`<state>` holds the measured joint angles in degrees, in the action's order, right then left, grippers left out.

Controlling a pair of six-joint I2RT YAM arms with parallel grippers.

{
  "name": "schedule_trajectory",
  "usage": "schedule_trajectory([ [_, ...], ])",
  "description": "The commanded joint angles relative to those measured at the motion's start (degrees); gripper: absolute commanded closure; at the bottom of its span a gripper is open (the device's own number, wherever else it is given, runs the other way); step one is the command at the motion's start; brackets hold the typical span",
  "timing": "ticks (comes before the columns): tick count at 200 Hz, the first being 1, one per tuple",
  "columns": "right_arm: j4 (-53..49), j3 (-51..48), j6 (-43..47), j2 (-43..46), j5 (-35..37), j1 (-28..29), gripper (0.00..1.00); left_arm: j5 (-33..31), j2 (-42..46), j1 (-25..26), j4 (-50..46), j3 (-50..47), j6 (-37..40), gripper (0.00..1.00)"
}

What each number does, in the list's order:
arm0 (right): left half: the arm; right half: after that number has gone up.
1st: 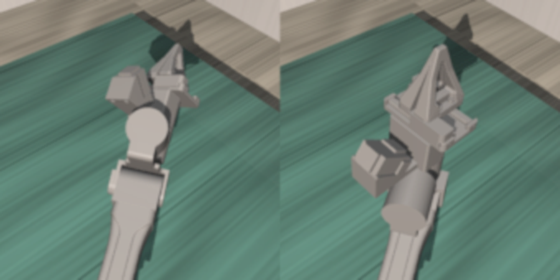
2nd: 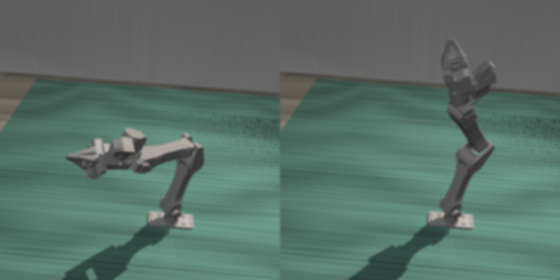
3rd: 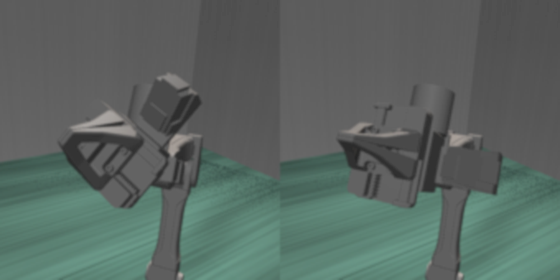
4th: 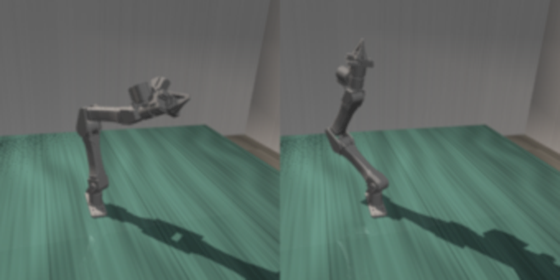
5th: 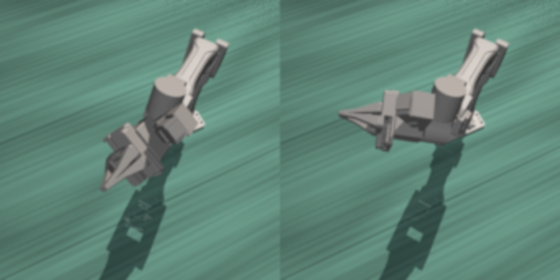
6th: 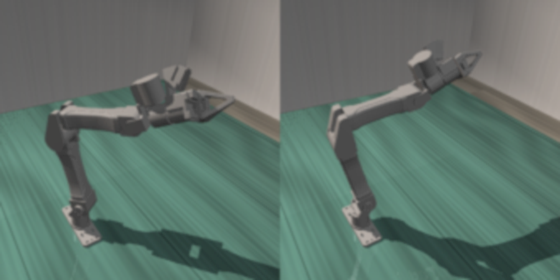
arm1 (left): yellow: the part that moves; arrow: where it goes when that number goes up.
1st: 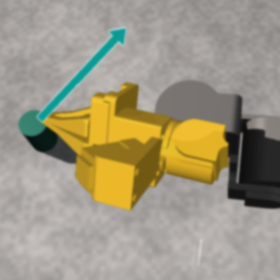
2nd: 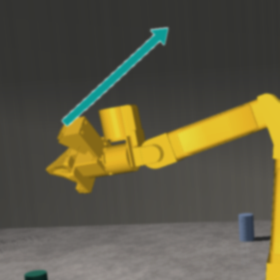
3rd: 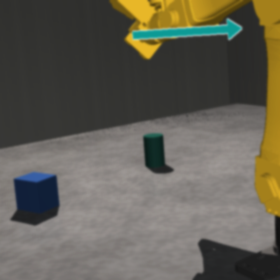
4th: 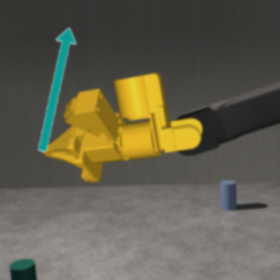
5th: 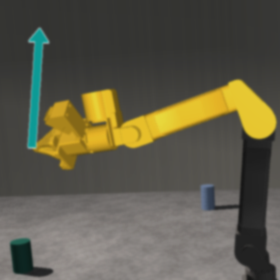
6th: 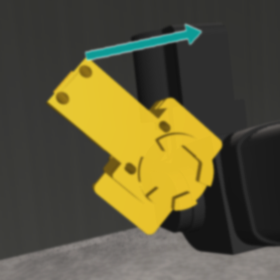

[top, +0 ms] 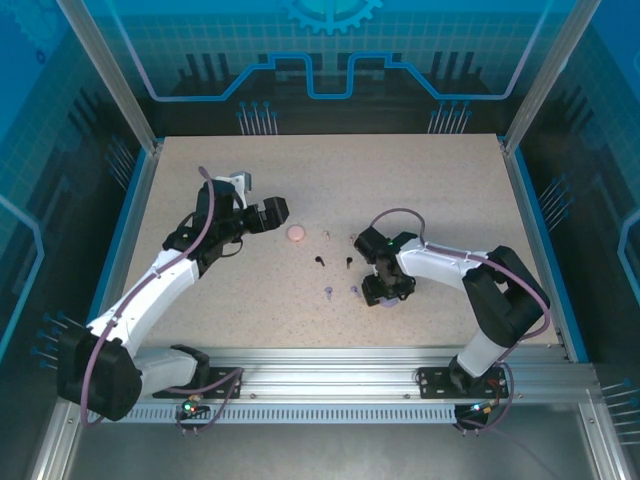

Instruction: Insert the wireless bluetooth earbuds into the charging case

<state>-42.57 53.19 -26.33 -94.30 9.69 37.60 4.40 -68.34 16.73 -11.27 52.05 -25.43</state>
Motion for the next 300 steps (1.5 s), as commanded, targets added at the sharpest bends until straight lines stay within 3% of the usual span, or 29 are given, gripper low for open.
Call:
schedule_trajectory([
  [1,-0.2,-1.3,-1.4,-0.2,0.6,0.8,0.33,1.3,1.4,0.6,1.2,1.4,0.2,0.01],
  [43,1.4,-1.9,-1.6,-1.4,0.4,0.9,0.35,1.3,1.4,0.6,1.6,0.9,0.1,0.01],
  [95,0.9,-0.8,-1.8,-1.6,0.1,1.7,0.51,1.6,3.2,0.6,4.9,-1.6,-1.5,0.01],
  [151,-3.1,2.5,-6.8,9.3,-1.0,2.6,0.57,0.2,6.7,0.5,12.4,-7.7,-7.3,0.01],
  [181,-0.3,8.6,-12.9,11.2,-4.3,3.7,0.58,6.3,4.4,0.5,18.4,-9.5,-7.0,0.01],
  [224,5.5,22.2,-25.2,4.7,-4.1,4.4,0.58,14.2,2.8,0.5,33.4,-15.7,-9.5,0.01],
  [266,9.4,31.4,-39.1,-1.6,-0.9,4.3,0.57,16.0,3.0,0.4,47.9,-23.0,-15.0,0.01],
  [300,14.5,31.5,-50.6,-3.5,-1.3,4.6,0.57,18.2,0.7,0.4,58.3,-26.0,-19.4,0.01],
])
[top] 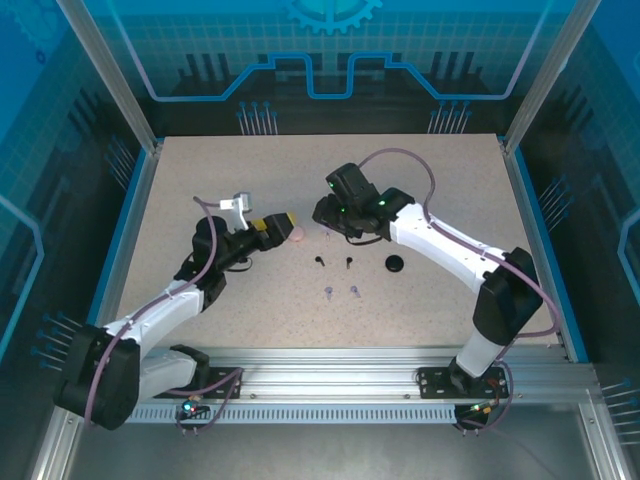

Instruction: Insert the wireless bluetooth earbuds into the charging case

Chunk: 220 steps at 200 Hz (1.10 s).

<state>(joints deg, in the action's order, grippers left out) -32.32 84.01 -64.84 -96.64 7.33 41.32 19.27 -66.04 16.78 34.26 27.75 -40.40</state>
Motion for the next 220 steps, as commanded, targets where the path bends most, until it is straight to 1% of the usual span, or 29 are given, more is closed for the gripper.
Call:
schedule_trajectory([
  [1,4.4,0.6,-12.4,-1.2,1.1,0.9,0.57,3.4,-1.6,0.4,13.1,-1.8,-4.6,0.01],
  [22,6.1,0.2,-17.3,-1.1,2.6,1.7,0.57,5.0,-3.5,0.4,17.7,-2.5,-6.2,0.02],
  [46,7.0,0.2,-21.9,-1.0,4.1,2.7,0.58,6.2,-6.8,0.4,24.0,-3.9,-8.7,0.05],
  [72,7.0,0.9,-24.0,-1.4,4.9,3.1,0.58,7.3,-12.2,0.5,32.5,-5.1,-11.9,0.1],
  [98,7.1,1.3,-24.8,-1.7,4.5,3.2,0.58,8.1,-17.7,0.4,39.6,-5.2,-14.3,0.19],
  [119,7.0,1.3,-25.1,-1.9,4.8,3.2,0.58,8.3,-21.5,0.5,43.5,-4.7,-15.7,0.28],
  [136,7.1,1.4,-25.1,-2.0,5.0,3.3,0.58,8.4,-23.9,0.6,45.7,-4.3,-16.2,0.32],
  [173,6.6,2.4,-25.0,-2.9,5.1,3.5,0.58,7.9,-24.5,1.5,45.3,-3.9,-14.6,0.33],
  [220,6.9,3.5,-24.7,-4.2,4.6,3.6,0.58,7.4,-23.4,3.3,40.4,-2.4,-10.8,0.32],
])
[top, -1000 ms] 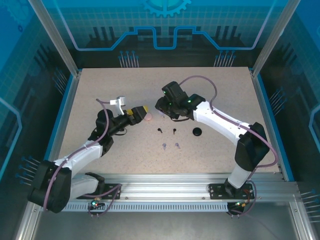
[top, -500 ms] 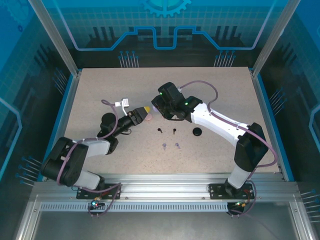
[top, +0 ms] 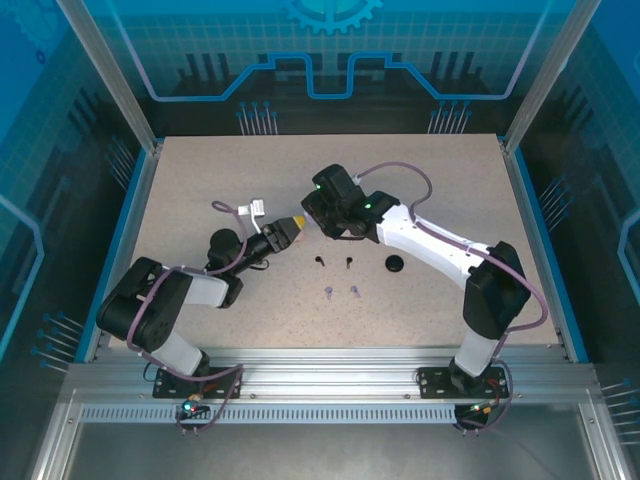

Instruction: Insert the wireless bluetooth earbuds into the charging case

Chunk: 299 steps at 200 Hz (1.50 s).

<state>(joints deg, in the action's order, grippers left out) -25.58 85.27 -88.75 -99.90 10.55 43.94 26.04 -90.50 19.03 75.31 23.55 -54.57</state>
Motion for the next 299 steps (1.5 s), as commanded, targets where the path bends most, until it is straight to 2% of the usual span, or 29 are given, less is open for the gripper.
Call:
schedule_trajectory([
  [1,0.2,2.3,-0.8,-0.9,1.4,1.0,0.58,0.5,1.0,1.0,-0.7,1.8,3.4,0.32],
  [30,0.2,2.6,-0.5,-1.2,1.0,1.2,0.58,0.0,0.6,1.4,-0.7,2.0,3.9,0.34],
  [115,1.0,2.0,-0.4,-0.7,0.9,1.9,0.58,-0.7,-1.6,2.0,0.1,4.2,4.0,0.46],
  [252,2.0,0.9,-0.4,-0.1,0.8,2.4,0.57,-1.6,-3.4,2.0,2.5,5.1,3.6,0.76],
  [280,2.7,0.8,-0.1,0.3,0.6,2.3,0.5,-1.5,-3.2,2.1,2.7,5.2,3.4,0.87],
  [288,2.8,0.8,0.2,0.5,0.5,2.4,0.45,-1.4,-3.1,2.1,2.8,5.2,3.2,0.91],
  [299,3.6,0.7,1.1,1.1,0.8,2.3,0.32,-1.2,-2.9,2.1,2.8,5.2,2.8,0.95],
])
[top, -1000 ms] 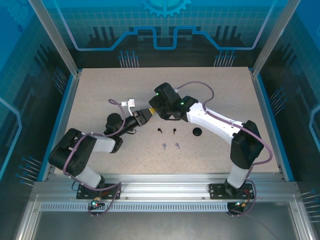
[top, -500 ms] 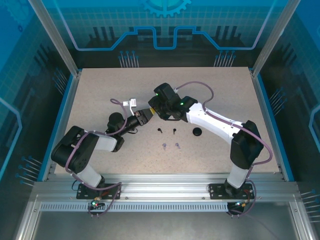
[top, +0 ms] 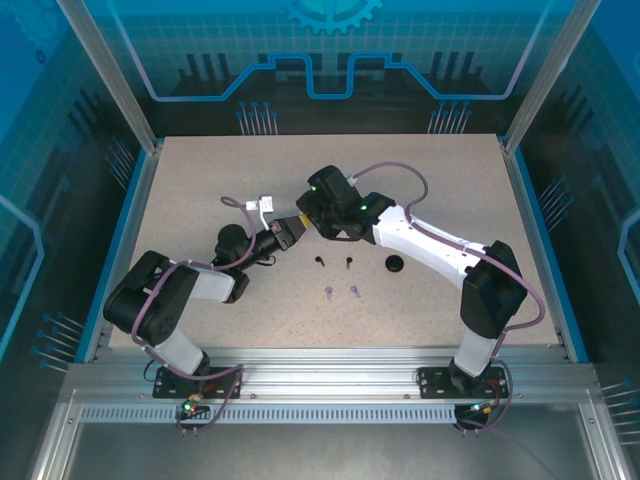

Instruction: Insert the wireless bluetooth earbuds into the charging case

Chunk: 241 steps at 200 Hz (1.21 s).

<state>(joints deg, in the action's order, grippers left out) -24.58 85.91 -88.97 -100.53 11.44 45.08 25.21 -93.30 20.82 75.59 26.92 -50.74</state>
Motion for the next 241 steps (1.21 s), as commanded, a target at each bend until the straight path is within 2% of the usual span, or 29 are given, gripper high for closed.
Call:
schedule_trajectory([
  [1,2.6,0.0,1.5,1.8,0.0,1.2,0.31,-0.4,-0.1,0.3,2.5,1.8,-1.0,0.95],
  [18,1.8,-0.2,4.0,3.7,1.4,0.5,0.21,0.0,0.8,0.3,1.8,1.8,-1.6,0.96],
  [39,1.9,-2.5,10.9,7.9,2.3,-1.1,0.18,2.0,3.3,0.2,-2.7,2.5,-1.5,0.99],
  [57,3.6,-5.8,21.5,12.6,1.4,-3.1,0.17,3.6,6.8,0.2,-9.7,3.7,0.7,1.0],
  [73,6.4,-9.2,33.7,16.4,-2.9,-5.9,0.17,5.3,9.9,0.1,-17.5,5.7,3.6,1.0],
  [82,9.7,-11.4,40.9,18.6,-8.0,-7.8,0.17,6.4,11.5,0.1,-21.4,6.9,5.3,1.0],
  [124,10.8,-16.7,62.9,25.7,-22.0,-13.0,0.21,11.2,17.2,0.1,-37.0,13.0,12.7,1.0],
  [155,12.4,-18.1,67.9,27.0,-29.0,-14.3,0.22,14.0,18.4,0.1,-45.2,16.9,16.9,1.0],
  [177,13.2,-17.3,69.0,25.4,-33.2,-14.4,0.25,15.3,18.4,0.1,-47.6,18.4,17.9,1.0],
  [241,14.5,-16.0,68.4,20.1,-34.6,-14.0,0.31,16.3,19.3,0.0,-48.7,19.1,18.1,1.0],
])
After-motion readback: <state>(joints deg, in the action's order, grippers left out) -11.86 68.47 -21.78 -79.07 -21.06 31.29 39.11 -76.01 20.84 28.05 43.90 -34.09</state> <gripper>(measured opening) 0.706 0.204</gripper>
